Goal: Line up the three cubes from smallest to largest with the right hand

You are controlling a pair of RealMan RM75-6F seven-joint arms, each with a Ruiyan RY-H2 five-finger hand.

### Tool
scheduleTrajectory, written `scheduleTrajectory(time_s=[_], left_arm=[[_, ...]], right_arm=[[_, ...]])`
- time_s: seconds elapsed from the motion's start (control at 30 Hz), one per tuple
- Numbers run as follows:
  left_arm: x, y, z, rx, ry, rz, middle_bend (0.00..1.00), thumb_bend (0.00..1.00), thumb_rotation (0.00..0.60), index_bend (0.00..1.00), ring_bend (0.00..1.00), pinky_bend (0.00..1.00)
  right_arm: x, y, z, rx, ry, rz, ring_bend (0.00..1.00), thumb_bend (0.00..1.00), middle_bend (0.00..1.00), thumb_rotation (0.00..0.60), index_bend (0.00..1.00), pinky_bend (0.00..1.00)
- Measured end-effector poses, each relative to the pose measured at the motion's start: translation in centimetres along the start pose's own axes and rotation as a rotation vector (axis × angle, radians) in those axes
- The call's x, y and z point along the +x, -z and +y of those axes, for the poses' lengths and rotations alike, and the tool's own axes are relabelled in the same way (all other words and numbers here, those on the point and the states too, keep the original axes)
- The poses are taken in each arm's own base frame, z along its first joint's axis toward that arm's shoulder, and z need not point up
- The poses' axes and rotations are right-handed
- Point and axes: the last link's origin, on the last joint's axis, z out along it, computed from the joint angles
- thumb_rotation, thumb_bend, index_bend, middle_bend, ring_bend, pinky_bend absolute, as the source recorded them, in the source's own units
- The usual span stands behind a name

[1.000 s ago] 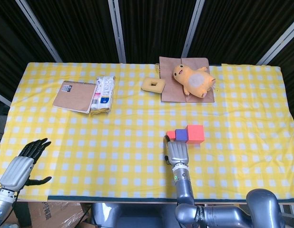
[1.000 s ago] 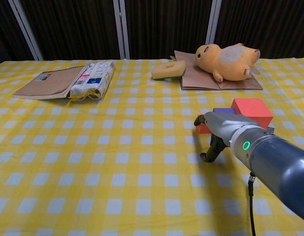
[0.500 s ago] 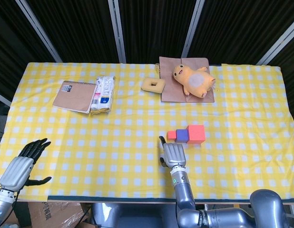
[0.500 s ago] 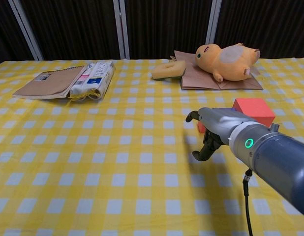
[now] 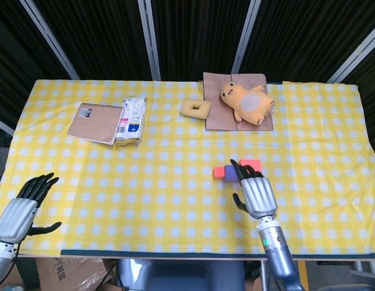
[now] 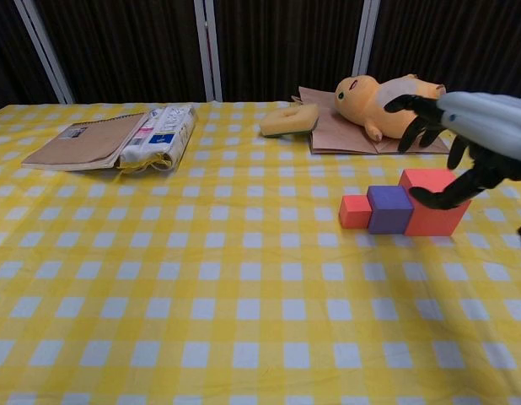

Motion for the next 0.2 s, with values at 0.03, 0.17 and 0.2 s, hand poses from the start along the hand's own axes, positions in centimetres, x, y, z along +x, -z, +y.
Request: scheduleTrajectory(time_s=[0.03, 0.17, 0.2], left_arm=[[0.1, 0.0, 0.0, 0.000, -0.005, 0.010, 0.00, 0.00, 0.600, 0.00, 0.00, 0.00], [0.2, 0.2, -0.3, 0.009, -0.041, 0.048, 0.00, 0.00, 0.600, 0.00, 0.00, 0.00], [0.2, 0.2, -0.3, 0.010, -0.048, 0.055, 0.00, 0.00, 0.600, 0.00, 0.00, 0.00]], right_arm=[[0.5, 1.1, 1.6, -0.001, 0.023, 0.019, 0.00, 0.40, 0.00, 0.600, 0.00, 0.11], [1.7, 6.0, 7.7, -0.053, 0.092, 0.040, 0.00, 0.39, 0.00, 0.600, 0.00, 0.10], [1.9, 7.0, 9.0, -0.071, 0.101, 0.046, 0.00, 0.39, 0.00, 0.600, 0.00, 0.10]])
